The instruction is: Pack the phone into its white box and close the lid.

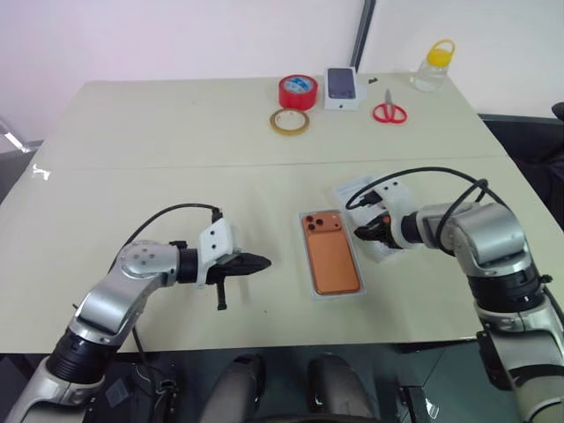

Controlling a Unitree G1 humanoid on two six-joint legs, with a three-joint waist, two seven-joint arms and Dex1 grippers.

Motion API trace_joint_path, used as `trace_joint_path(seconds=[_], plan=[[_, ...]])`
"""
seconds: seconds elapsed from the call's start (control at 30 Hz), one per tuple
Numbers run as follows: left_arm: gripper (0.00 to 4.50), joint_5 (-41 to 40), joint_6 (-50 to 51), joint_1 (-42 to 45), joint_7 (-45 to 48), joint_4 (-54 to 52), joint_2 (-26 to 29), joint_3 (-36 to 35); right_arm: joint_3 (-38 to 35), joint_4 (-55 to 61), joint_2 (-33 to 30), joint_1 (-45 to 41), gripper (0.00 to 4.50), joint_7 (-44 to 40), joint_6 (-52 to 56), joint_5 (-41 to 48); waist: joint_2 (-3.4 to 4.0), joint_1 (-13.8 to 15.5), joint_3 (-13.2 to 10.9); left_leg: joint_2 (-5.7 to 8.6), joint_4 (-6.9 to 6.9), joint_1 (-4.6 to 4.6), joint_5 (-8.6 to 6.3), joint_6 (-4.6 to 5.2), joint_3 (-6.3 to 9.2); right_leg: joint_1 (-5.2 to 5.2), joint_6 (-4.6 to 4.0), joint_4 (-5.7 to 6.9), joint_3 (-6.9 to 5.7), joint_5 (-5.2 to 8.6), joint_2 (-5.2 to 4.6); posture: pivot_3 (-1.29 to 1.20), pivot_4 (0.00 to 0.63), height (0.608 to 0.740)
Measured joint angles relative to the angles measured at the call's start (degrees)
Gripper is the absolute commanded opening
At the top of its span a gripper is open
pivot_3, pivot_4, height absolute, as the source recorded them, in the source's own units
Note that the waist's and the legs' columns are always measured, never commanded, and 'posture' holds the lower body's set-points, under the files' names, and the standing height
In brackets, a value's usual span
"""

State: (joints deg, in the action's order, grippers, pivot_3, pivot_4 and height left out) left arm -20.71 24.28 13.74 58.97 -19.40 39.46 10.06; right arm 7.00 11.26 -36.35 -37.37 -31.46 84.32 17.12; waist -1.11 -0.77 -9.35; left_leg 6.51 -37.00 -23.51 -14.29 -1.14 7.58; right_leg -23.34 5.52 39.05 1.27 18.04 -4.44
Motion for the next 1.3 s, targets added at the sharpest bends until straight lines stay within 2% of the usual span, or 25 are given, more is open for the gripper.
trace_joint_path(seconds=[0.23, 0.37, 0.47, 0.53, 0.6, 0.67, 0.73, 0.8, 0.9, 1.03, 1.13, 1.23, 1.3], plan=[[0.02, 0.03, 0.02, -0.76, -0.61, 0.00, -0.15, -0.20, -1.02, -0.03, 0.44, -1.22, 0.05, 2.16, 1.46, 0.19, 0.01, -0.05, 0.00, 0.00, 0.01, 0.00, 0.00, 0.00, 0.00, -0.02, 0.00, 0.01, 0.00, 0.00, 0.00, 0.00, 0.150, 0.740], [0.02, -0.30, 0.10, -1.61, -2.91, 1.31, -0.21, -3.39, -8.76, -0.31, 3.89, -6.23, 0.05, 1.86, 3.27, 3.24, 0.11, -0.32, -0.06, -0.02, 0.03, 0.00, 0.00, 0.01, -0.01, -0.07, 0.00, 0.07, 0.02, 0.00, 0.03, 0.00, 0.150, 0.740], [0.02, -1.09, 0.24, -1.39, -6.16, 4.87, -0.68, -8.59, -22.01, -0.68, 12.42, -12.85, 0.05, 2.24, 7.11, 14.17, 0.13, -0.43, -0.06, -0.12, 0.10, 0.03, -0.01, 0.02, 0.00, -0.08, -0.02, 0.08, 0.01, -0.01, 0.13, 0.00, 0.150, 0.740], [0.02, -1.22, 0.27, -0.51, -7.71, 6.68, -0.83, -10.79, -25.78, -1.05, 15.80, -13.89, 0.05, 4.98, 7.71, 23.99, 0.11, -0.20, -0.06, -0.12, 0.10, 0.03, -0.01, 0.01, 0.02, -0.05, -0.02, 0.06, -0.02, -0.01, 0.13, 0.00, 0.150, 0.740], [0.02, -1.24, 0.26, 0.35, -9.01, 8.61, -0.85, -12.78, -27.97, -3.52, 19.81, -13.15, 0.05, 11.92, 7.77, 35.90, 0.12, -0.03, -0.06, -0.04, 0.06, 0.02, 0.01, 0.00, 0.01, -0.03, -0.02, 0.05, -0.02, -0.01, 0.04, 0.00, 0.150, 0.740], [0.02, -1.24, 0.28, 1.62, -9.85, 10.23, -0.91, -13.72, -28.27, -6.92, 23.19, -11.07, 0.05, 23.40, 6.92, 51.29, 0.12, -0.02, -0.06, -0.01, 0.02, 0.01, 0.01, 0.00, 0.00, -0.02, -0.02, 0.05, -0.02, -0.01, 0.00, 0.00, 0.150, 0.740], [0.02, -1.26, 0.38, 2.50, -10.51, 10.54, -1.05, -14.01, -22.47, -7.83, 22.24, -5.74, 0.05, 38.79, -0.19, 72.40, 0.11, 0.04, -0.07, 0.00, 0.02, 0.00, 0.01, 0.01, 0.00, 0.01, -0.01, 0.01, -0.03, -0.01, -0.05, 0.00, 0.150, 0.740], [0.02, -1.27, 0.50, 3.02, -10.76, 10.76, -1.13, -14.23, -15.98, -5.72, 23.17, 1.00, 0.05, 52.42, -8.81, 87.28, 0.12, -0.48, -0.07, -0.01, 0.03, -0.01, 0.01, 0.02, -0.04, -0.01, -0.01, 0.01, 0.01, -0.01, -0.05, 0.00, 0.150, 0.740], [0.02, -1.27, 0.62, 3.16, -10.79, 10.42, -1.58, -13.79, -11.21, 0.54, 30.46, 9.99, 0.05, 65.90, -18.34, 93.05, 0.14, -1.59, -0.06, -0.05, 0.04, 0.01, 0.01, 0.03, -0.03, -0.08, 0.00, 0.19, 0.02, 0.00, 0.03, 0.00, 0.150, 0.740], [0.02, -1.22, 1.25, 4.13, -10.62, 9.24, -2.66, -11.71, -9.08, 5.63, 33.58, 16.48, 0.05, 78.55, -25.16, 94.28, 0.17, -1.76, -0.05, -0.05, 0.04, 0.06, 0.01, 0.05, -0.01, -0.06, 0.00, 0.21, 0.04, 0.00, 0.06, 0.00, 0.150, 0.740], [0.02, -0.98, 1.55, 4.88, -10.61, 9.17, -3.78, -9.72, -9.19, 6.97, 33.73, 17.91, 0.86, 83.07, -27.36, 94.63, 0.19, -1.78, -0.05, -0.06, 0.03, 0.07, 0.01, 0.04, -0.01, -0.06, 0.00, 0.22, 0.04, 0.00, 0.09, 0.00, 0.150, 0.740], [0.02, -0.14, 1.68, 7.63, -10.46, 9.44, -5.82, -6.28, -9.45, 7.06, 31.75, 17.65, 2.31, 84.07, -27.46, 94.60, 0.19, -1.72, -0.05, -0.06, 0.02, 0.07, 0.01, 0.04, -0.01, -0.04, 0.00, 0.19, 0.04, 0.00, 0.10, 0.00, 0.150, 0.740], [0.02, 0.71, 1.65, 9.63, -10.31, 10.18, -7.20, -3.89, -9.33, 6.06, 26.50, 15.32, 3.33, 82.36, -25.47, 94.64, 0.19, -1.69, -0.05, -0.02, -0.02, 0.07, -0.01, 0.09, -0.03, 0.00, 0.00, 0.17, 0.05, -0.01, 0.08, 0.00, 0.150, 0.740]])
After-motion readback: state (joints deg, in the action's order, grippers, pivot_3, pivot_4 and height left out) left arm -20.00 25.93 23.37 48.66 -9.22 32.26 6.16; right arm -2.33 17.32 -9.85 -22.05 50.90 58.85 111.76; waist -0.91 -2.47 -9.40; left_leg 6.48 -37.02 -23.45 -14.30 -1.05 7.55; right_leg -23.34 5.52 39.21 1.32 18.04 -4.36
